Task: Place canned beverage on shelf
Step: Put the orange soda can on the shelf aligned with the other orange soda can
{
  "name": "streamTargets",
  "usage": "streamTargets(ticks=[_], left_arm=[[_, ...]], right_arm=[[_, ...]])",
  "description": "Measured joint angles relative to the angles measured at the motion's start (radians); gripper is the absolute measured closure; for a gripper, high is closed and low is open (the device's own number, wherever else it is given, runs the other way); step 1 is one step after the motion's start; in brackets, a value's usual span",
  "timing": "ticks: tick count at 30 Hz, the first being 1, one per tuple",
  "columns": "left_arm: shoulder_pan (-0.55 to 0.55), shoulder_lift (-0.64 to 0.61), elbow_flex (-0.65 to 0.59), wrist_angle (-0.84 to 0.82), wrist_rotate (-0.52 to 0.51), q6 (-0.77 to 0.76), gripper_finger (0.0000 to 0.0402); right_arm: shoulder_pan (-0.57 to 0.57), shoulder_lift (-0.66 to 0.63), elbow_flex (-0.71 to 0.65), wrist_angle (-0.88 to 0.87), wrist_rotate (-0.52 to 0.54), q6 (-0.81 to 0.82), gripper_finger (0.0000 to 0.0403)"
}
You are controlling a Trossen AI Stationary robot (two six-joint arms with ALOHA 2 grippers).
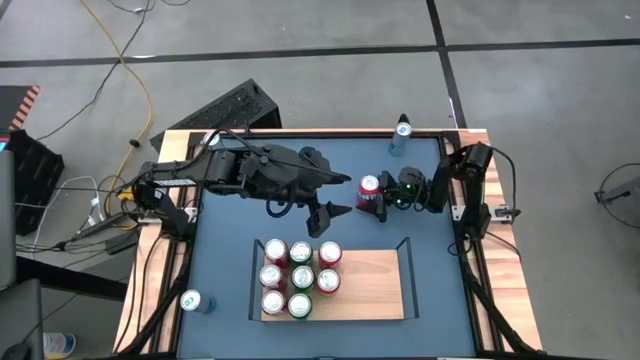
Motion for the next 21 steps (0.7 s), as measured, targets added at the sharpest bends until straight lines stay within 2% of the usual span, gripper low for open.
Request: streamTargets(ticks=[6,14,21], left_arm=[[0.0,0.0,0.0,-0.006,-0.002,0.018,0.0081],[0.002,0.016,-0.001,-0.013,-0.05,0.056,0.0081],[0.054,0.087,-0.001,0.007,-0.034,0.049,0.0081]], right_arm=[[-0.033,-0.044,-0.08,-0.001,0.002,0.0,0.0004],[-0.065,-0.194,-0.212,-0.051,-0.003,0.056,0.0004],[-0.075,-0.359,-0.211,-0.137,-0.194,0.329,0.0003]])
